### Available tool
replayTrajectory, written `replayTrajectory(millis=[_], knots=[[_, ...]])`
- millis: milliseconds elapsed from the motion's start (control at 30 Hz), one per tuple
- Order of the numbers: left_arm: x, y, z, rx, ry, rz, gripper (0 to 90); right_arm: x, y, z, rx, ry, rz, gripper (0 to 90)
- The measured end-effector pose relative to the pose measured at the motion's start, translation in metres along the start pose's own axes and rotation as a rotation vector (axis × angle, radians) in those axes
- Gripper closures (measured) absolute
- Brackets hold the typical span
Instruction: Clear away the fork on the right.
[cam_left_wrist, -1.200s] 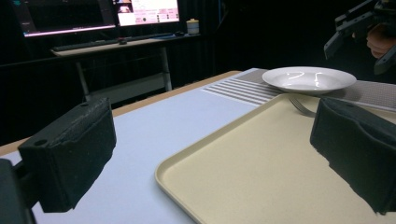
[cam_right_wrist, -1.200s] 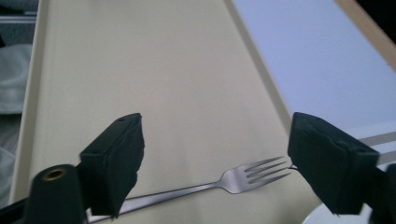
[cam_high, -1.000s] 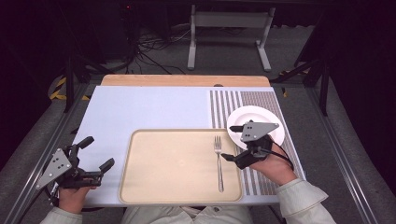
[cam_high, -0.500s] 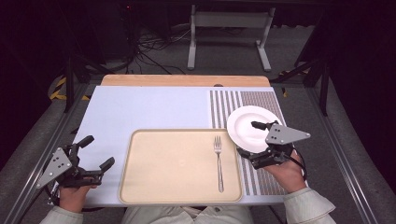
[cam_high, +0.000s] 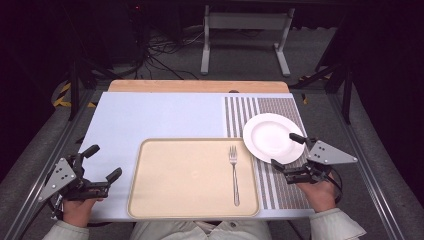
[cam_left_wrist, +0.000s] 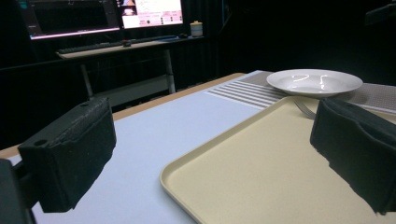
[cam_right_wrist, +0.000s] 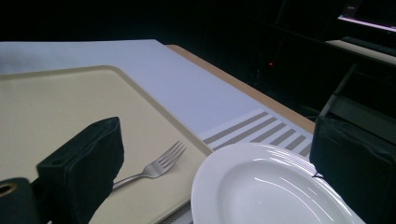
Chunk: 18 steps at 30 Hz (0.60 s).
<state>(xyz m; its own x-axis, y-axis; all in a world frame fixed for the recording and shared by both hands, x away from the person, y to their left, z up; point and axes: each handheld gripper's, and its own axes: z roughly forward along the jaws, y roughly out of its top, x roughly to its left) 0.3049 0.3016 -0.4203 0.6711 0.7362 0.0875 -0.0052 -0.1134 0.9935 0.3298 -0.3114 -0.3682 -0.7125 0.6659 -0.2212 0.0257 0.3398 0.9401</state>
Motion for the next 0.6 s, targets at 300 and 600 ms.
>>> replayTrajectory(millis=[300,600], knots=[[-0.001,0.001,-0.001,-0.007,0.016,0.016,0.6,-0.004,-0.030,-0.011,-0.070,-0.029,0.031,1.5],[-0.001,0.001,-0.002,-0.013,0.018,0.030,0.5,-0.007,-0.053,-0.010,-0.062,-0.043,0.081,0.8]])
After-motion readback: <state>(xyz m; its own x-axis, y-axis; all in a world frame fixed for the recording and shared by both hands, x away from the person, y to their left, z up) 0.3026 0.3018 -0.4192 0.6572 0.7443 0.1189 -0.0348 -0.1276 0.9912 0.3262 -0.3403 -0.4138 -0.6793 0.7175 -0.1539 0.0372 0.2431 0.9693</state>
